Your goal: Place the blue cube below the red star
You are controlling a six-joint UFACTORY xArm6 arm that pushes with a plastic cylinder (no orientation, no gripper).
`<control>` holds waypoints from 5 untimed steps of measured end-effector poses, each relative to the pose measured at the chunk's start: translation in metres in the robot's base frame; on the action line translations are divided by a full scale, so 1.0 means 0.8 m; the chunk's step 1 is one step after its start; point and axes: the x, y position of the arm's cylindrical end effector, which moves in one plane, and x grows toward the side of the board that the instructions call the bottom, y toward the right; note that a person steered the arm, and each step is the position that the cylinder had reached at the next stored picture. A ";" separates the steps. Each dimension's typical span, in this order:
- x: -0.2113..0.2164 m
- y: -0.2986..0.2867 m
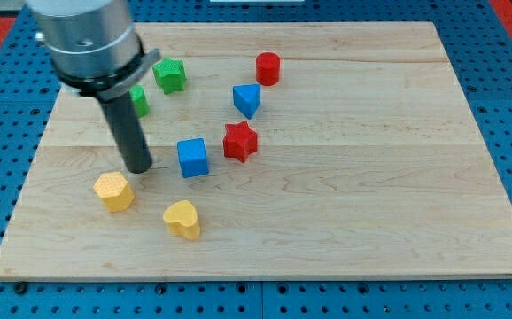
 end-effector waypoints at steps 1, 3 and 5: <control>-0.019 0.010; -0.027 0.096; -0.002 0.015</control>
